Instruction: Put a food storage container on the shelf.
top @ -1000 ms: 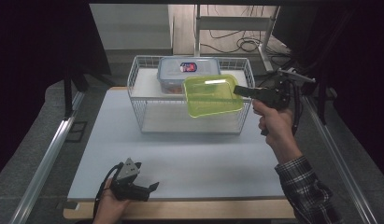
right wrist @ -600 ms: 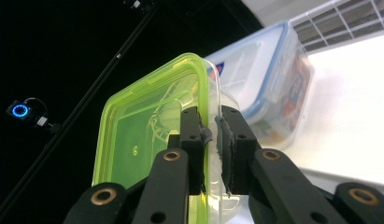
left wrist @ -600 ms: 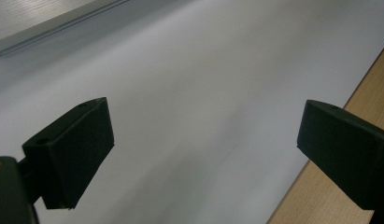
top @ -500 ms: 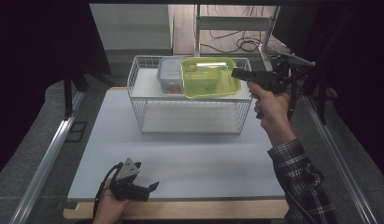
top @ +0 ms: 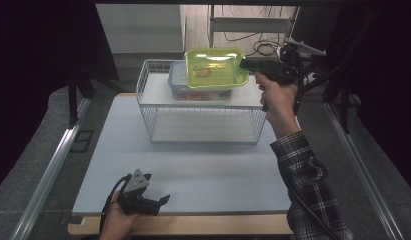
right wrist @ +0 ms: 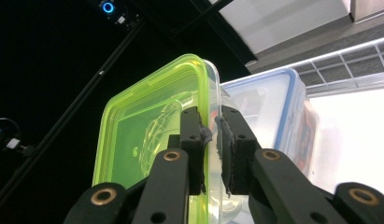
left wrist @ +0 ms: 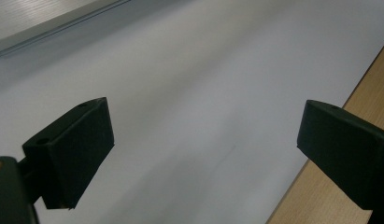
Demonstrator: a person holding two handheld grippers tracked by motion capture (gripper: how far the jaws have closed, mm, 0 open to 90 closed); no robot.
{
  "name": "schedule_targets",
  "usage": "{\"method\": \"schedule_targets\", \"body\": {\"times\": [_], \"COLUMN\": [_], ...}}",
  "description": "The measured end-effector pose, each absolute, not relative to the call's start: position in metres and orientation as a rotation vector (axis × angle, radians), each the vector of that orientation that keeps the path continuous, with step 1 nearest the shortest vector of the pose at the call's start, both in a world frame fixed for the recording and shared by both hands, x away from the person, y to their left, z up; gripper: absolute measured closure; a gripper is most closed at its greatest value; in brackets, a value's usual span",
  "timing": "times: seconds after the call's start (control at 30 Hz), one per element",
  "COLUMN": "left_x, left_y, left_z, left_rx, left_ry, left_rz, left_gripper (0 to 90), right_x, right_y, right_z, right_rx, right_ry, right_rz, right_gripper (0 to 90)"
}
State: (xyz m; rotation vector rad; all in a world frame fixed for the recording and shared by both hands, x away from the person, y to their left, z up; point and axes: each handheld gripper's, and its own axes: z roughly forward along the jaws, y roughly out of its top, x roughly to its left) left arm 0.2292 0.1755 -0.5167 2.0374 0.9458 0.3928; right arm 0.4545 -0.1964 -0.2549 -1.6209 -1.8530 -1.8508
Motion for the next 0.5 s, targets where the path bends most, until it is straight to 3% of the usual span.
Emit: {"method": "schedule_targets", "body": {"times": [0.5], "left_x": [0.230], "left_y": [0.175], "left_z": [-0.517], "left_rx": [2.037], "left_ry": [0.944], "left_rz": [0.383], "left_gripper": [4.0], "right_x": [0.479], "right_y": [-0.167], "right_z": [-0.256], "right_rx": [-1.728], "right_ry": [-1.898], "right_rz": [-1.850], "right_gripper": [80.4]}}
